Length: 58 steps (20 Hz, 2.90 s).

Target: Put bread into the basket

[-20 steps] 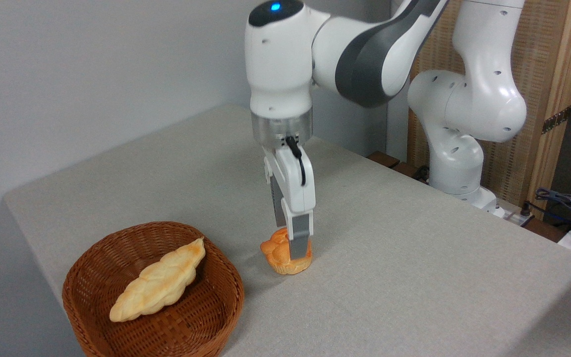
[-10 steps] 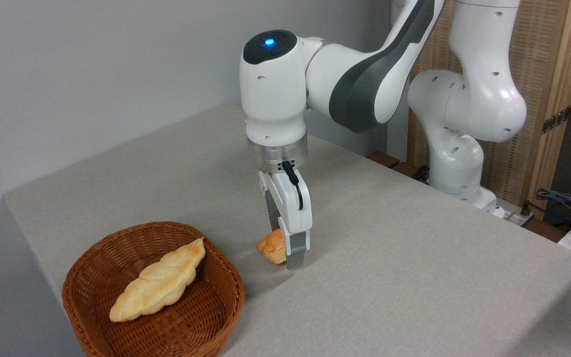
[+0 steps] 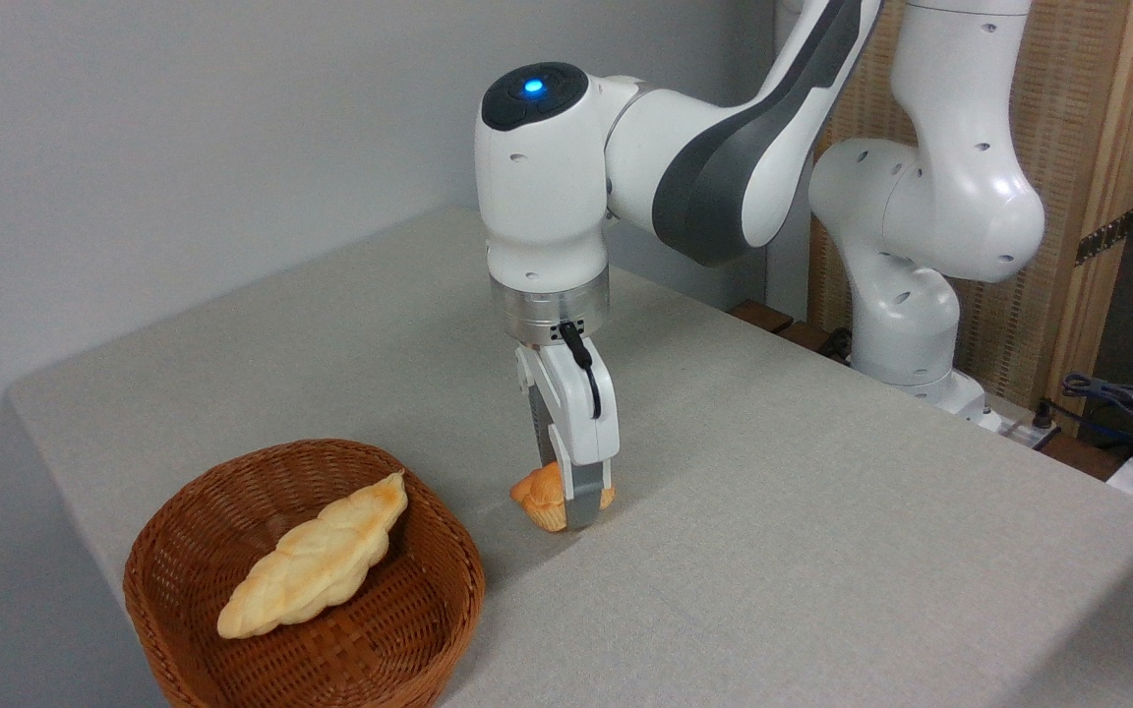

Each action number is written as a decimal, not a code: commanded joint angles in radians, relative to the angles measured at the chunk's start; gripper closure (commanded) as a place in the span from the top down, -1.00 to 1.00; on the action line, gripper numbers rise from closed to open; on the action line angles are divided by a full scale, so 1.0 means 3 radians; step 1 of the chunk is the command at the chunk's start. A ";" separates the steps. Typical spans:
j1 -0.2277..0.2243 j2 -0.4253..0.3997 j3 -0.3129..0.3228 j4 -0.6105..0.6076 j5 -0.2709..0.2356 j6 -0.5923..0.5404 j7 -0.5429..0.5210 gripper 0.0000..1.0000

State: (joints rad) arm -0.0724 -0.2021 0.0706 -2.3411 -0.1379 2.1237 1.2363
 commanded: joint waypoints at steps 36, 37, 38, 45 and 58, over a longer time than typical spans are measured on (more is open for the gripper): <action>0.0154 0.0970 -0.0031 0.1688 -0.0072 0.0182 0.0026 1.00; 0.0159 0.0970 -0.0031 0.1693 -0.0072 0.0172 0.0026 1.00; 0.0154 0.0965 -0.0031 0.1693 -0.0072 0.0167 0.0026 1.00; 0.0159 0.0884 -0.0036 0.1724 -0.0098 -0.0119 -0.0030 1.00; 0.0165 0.0684 -0.0199 0.2205 0.0485 -0.1393 -0.1819 1.00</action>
State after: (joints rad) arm -0.0238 -0.0063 0.0418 -1.7032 -0.0399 1.7536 0.8237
